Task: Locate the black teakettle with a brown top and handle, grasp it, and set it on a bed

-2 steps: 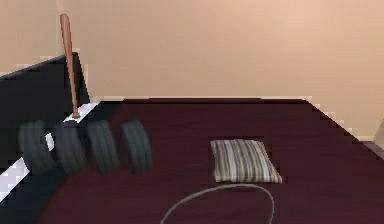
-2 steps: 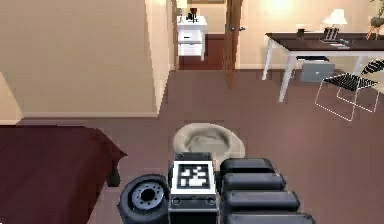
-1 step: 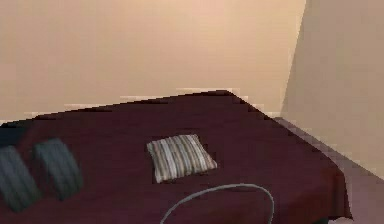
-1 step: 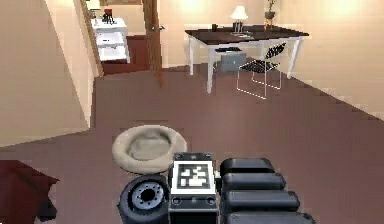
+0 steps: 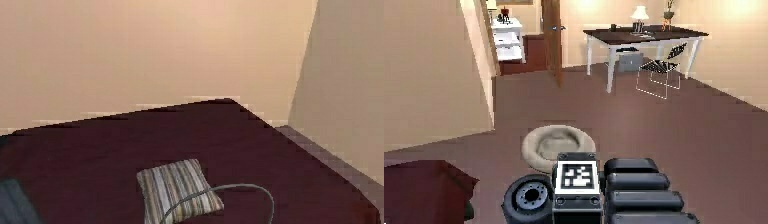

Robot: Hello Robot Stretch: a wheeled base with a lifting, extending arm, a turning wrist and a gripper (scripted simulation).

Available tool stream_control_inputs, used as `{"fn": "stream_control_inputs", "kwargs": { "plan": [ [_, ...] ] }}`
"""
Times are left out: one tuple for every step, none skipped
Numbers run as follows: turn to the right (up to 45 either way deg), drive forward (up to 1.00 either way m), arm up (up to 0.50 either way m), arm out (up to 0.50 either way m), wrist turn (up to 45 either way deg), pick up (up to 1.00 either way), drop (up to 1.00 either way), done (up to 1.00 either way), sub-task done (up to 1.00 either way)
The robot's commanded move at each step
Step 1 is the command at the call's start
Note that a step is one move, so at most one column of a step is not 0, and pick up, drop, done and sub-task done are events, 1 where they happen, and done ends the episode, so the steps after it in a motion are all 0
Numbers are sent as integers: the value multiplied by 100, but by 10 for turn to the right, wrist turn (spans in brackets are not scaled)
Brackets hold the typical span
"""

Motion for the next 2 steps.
{"fn": "stream_control_inputs", "kwargs": {
  "plan": [
    [-450,0,0,0,0,0,0,0,0],
    [-450,0,0,0,0,0,0,0,0]
  ]
}}
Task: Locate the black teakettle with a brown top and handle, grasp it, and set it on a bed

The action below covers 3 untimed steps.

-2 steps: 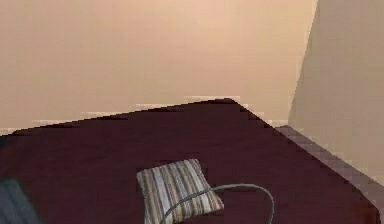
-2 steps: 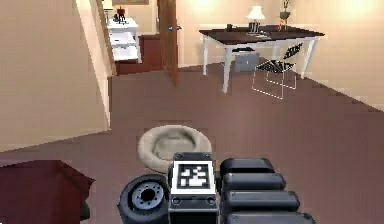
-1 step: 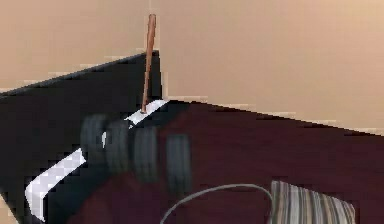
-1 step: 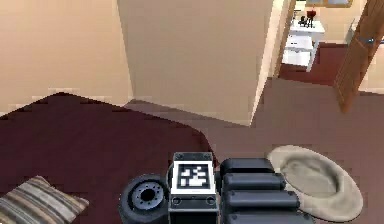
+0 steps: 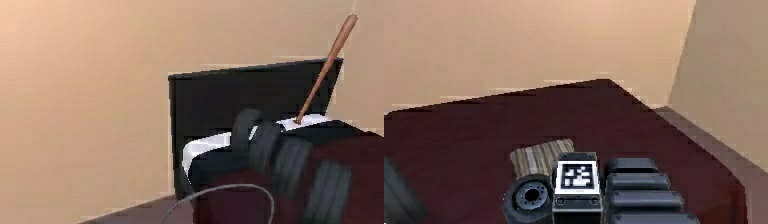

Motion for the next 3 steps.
{"fn": "stream_control_inputs", "kwargs": {
  "plan": [
    [-390,0,0,0,0,0,0,0,0],
    [0,0,0,48,0,0,0,0,0],
    [0,0,0,0,450,0,0,0,0]
  ]
}}
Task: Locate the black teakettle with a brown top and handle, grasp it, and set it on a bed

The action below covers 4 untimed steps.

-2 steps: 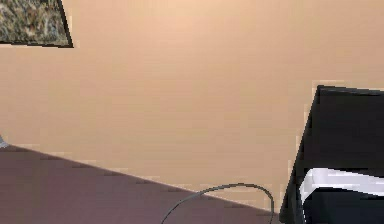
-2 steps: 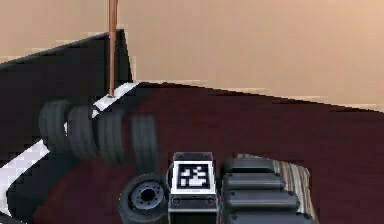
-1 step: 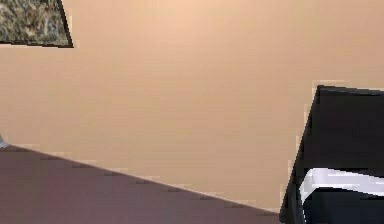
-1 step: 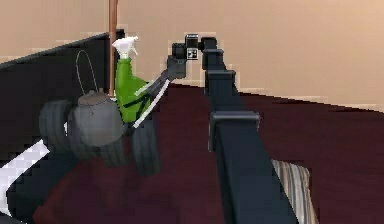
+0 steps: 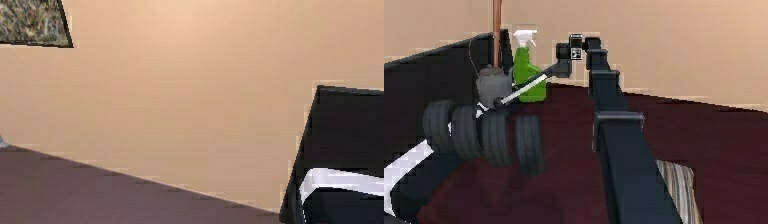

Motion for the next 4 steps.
{"fn": "stream_control_inputs", "kwargs": {
  "plan": [
    [0,0,0,0,450,0,0,0,0],
    [0,0,0,0,450,0,0,0,0],
    [0,0,0,0,120,0,0,0,0],
    [0,0,-20,0,0,0,0,0,0]
  ]
}}
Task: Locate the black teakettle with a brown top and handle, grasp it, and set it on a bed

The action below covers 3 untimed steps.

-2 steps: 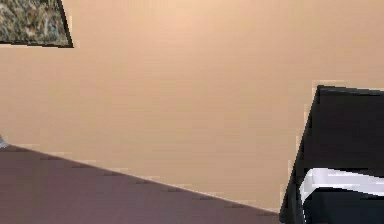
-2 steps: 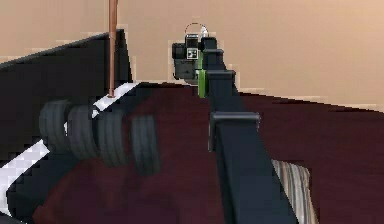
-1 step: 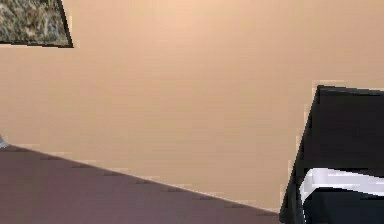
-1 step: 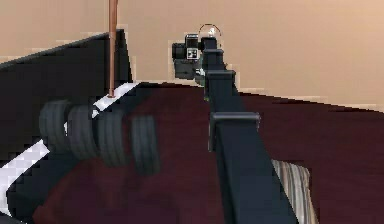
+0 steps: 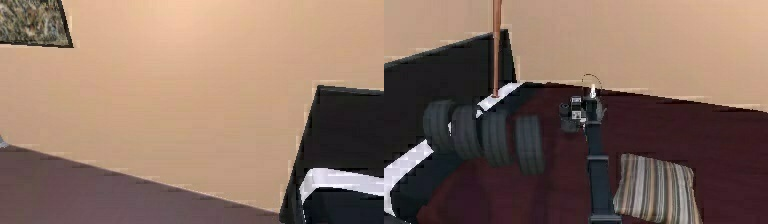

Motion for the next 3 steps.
{"fn": "stream_control_inputs", "kwargs": {
  "plan": [
    [0,0,-32,0,0,0,0,0,0],
    [0,0,0,0,0,0,100,0,0],
    [0,0,10,0,0,0,0,0,0]
  ]
}}
